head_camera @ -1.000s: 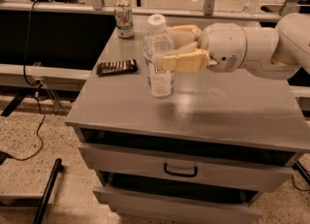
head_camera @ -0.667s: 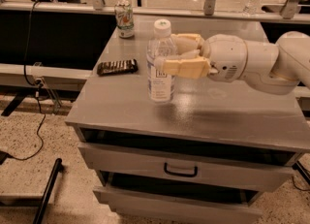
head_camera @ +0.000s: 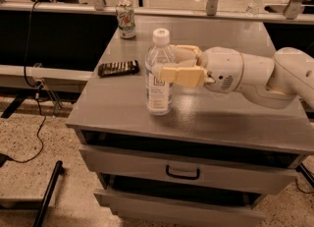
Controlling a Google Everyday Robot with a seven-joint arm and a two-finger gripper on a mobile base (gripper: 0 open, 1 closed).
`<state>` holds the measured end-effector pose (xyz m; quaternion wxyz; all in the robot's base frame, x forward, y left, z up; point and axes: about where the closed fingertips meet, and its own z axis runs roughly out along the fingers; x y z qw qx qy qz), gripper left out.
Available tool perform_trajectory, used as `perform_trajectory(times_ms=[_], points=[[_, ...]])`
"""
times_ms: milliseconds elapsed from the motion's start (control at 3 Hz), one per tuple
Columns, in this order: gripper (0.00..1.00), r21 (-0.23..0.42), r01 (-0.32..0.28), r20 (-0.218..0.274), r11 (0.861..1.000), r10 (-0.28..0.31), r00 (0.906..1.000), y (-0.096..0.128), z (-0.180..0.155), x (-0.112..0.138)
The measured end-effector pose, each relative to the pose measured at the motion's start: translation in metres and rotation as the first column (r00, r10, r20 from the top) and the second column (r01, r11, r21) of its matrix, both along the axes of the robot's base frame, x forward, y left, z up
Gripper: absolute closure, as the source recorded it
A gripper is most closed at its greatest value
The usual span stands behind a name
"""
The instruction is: Place blue plastic bottle upright
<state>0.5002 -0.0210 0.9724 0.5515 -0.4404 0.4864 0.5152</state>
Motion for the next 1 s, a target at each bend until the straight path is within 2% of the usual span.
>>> perform_trajectory(times_ms=[333,667,1000], points=[[0.55,-0.086,0.028,-0.007,0.996,-0.029,0.9996,0.0018,-0.006,0.0009],[0.3,-0.131,0.043,0.002,0.99,-0.043,0.9991,0.0009,-0.0102,0.0015],[0.0,-0.133,0.037,0.004,0.99,-0.036,0.9993,0.0049,-0.0089,0.0002]])
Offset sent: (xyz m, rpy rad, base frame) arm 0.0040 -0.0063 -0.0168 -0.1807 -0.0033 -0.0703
